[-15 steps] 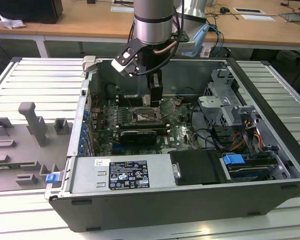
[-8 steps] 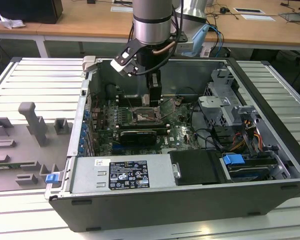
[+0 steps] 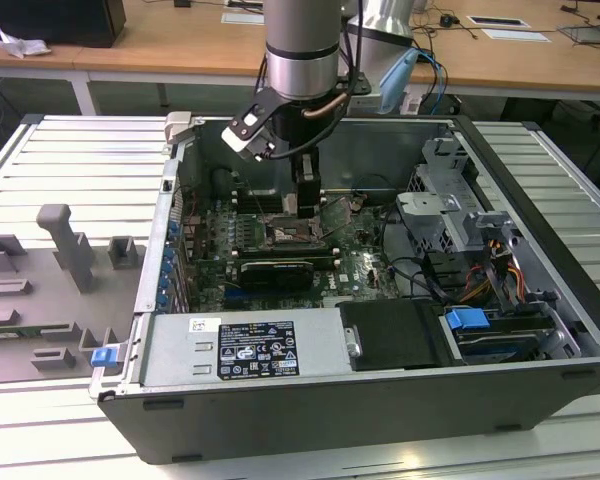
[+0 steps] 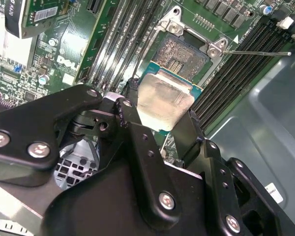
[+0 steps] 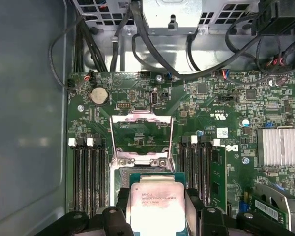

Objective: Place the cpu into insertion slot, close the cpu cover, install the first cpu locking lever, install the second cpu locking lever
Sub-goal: 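Place the cpu into insertion slot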

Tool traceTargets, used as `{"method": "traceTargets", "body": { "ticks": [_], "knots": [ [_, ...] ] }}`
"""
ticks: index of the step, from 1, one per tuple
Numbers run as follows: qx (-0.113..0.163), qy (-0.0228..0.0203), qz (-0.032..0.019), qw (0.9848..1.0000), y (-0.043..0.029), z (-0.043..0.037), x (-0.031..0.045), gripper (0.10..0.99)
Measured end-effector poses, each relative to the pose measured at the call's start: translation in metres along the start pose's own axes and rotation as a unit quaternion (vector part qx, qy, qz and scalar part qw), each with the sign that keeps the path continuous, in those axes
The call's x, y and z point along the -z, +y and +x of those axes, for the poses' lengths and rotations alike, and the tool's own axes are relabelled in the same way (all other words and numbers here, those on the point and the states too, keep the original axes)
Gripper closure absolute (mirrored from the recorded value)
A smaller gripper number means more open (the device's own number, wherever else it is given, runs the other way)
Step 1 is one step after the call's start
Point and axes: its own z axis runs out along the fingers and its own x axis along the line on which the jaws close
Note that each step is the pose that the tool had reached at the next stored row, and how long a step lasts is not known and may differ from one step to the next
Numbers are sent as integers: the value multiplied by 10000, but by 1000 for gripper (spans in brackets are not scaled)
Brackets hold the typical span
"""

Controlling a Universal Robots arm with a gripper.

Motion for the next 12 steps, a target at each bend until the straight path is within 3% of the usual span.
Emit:
{"method": "traceTargets", "body": {
  "ticks": [7,12],
  "knots": [
    [-1,1,-1,10000,-5,12,-30,557],
    [0,1,0,10000,-14,35,-130,557]
  ]
}}
